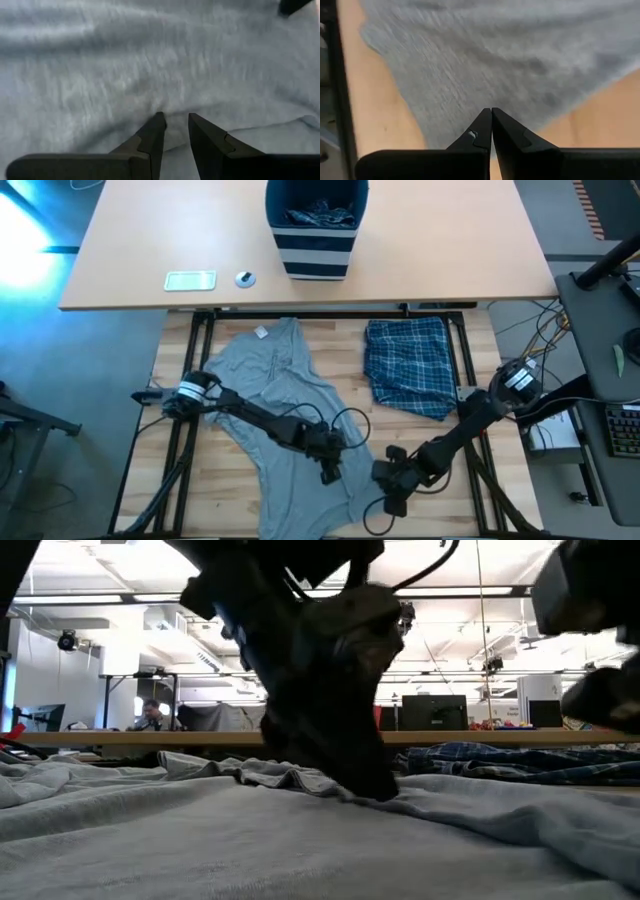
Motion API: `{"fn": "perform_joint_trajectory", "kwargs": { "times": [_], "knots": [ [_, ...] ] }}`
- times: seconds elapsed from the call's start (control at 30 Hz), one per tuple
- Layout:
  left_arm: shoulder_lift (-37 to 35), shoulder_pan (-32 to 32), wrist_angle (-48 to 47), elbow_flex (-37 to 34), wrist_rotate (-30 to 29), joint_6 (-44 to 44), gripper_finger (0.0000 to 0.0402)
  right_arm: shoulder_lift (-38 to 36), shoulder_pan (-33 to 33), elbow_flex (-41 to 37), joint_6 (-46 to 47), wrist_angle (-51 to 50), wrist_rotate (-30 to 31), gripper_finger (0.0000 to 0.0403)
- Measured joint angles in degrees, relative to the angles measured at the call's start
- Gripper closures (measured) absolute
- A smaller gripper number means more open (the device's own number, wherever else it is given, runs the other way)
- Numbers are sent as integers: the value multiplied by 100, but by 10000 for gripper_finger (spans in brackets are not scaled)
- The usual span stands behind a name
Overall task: Fold Laundry from Bin
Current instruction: Fold the gray shirt
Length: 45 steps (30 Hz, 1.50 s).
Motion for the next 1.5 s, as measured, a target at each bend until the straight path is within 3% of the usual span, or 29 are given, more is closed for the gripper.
{"fn": "perform_joint_trajectory", "kwargs": {
  "times": [0.33,0.57,0.83,0.93,1.1,1.3,1.5],
  "knots": [
    [-671,-138,-1516,-137,-10,-101,325,259,122,-30,128,9,-100,394],
    [-1159,-173,-1486,-138,-97,-140,325,-123,148,96,122,-145,-227,394],
    [-909,-89,-615,-128,-442,-236,325,-86,164,236,-347,732,367,394],
    [-768,14,-1191,-122,-787,-420,325,60,159,267,-457,1491,815,394],
    [-801,493,-1724,-181,-960,-335,325,648,52,279,-573,1873,969,394],
    [-757,731,-2396,-397,-909,-186,325,1167,-31,558,-756,1922,897,394],
    [-1053,730,-3177,-570,-894,-44,325,1169,-66,659,-842,1864,688,394]
  ]
}}
